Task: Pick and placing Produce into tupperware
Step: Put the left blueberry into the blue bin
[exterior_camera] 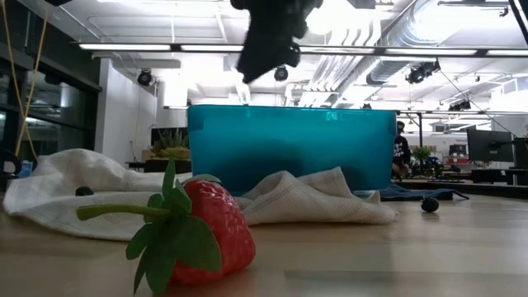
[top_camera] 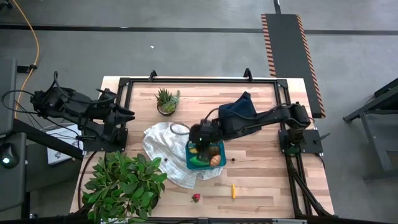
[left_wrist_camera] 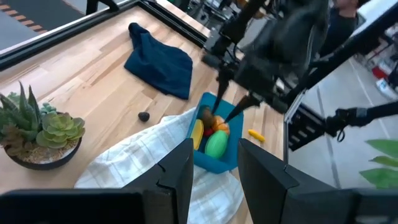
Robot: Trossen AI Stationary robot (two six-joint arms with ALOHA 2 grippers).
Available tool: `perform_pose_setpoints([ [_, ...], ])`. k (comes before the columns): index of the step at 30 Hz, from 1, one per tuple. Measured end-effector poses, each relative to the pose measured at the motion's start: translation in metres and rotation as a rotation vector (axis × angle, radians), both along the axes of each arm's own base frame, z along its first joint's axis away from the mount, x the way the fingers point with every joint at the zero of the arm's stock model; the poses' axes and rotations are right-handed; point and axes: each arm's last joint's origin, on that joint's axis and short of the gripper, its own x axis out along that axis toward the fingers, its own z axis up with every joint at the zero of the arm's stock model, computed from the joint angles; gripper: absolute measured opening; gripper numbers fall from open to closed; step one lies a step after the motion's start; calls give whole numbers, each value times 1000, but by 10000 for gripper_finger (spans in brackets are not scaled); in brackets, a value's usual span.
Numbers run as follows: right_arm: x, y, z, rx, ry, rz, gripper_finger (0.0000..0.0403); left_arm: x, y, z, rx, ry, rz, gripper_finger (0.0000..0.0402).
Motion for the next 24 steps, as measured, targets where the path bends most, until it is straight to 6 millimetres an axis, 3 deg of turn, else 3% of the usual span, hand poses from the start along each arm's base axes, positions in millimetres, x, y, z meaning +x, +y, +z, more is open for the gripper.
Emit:
perform_pose_setpoints([
  [7,0,-46,29,22,-176,-327,133,0,0,0,1,1,3,111],
  [13,-2,-81,30,245,-151,-388,133,7,-1,-1,-5,20,14,111],
  [24,-15,-119,24,454,-28,-530,133,41,-10,-9,28,157,-44,111],
])
